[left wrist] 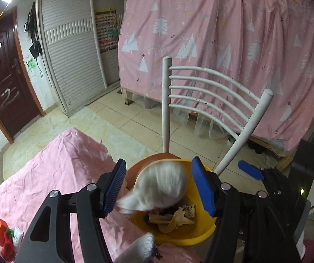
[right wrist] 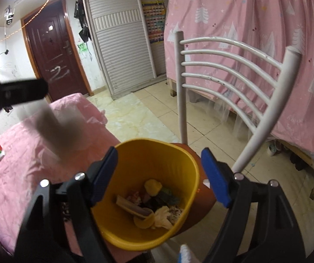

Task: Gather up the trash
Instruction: 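Open both grippers over the yellow bin to drop sock and paper ball, then move both grippers back over the remaining items on the bed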

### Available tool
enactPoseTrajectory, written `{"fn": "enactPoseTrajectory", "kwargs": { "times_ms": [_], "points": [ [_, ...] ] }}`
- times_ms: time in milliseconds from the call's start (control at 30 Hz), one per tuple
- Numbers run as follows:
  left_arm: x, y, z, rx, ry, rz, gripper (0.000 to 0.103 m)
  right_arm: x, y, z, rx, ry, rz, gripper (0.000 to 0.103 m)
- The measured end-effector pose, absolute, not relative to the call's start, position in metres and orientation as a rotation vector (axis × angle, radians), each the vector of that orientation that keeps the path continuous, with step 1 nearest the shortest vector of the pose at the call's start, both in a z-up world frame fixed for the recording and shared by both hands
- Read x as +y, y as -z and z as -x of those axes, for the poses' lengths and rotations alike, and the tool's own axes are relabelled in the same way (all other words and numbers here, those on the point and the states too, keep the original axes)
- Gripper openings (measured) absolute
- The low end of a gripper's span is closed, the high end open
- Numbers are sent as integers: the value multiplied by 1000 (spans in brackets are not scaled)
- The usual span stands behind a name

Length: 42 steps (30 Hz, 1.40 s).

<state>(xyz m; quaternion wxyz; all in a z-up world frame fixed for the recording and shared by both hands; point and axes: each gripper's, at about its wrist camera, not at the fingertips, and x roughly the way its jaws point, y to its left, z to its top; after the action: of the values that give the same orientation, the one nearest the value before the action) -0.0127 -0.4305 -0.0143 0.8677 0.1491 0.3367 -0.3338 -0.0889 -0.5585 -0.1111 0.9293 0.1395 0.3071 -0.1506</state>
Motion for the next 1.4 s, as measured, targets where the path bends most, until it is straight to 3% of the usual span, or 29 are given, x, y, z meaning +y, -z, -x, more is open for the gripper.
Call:
{"fn": "enactPoseTrajectory", "kwargs": {
  "times_ms": [500, 1400],
  "points": [
    [-392, -2, 22, 669, 666, -278, 55, -536, 96, 87, 620, 276, -281, 75],
    [-170, -25, -20, 621, 394, -72, 62, -352, 49, 11, 623, -6, -53, 76]
  ]
}}
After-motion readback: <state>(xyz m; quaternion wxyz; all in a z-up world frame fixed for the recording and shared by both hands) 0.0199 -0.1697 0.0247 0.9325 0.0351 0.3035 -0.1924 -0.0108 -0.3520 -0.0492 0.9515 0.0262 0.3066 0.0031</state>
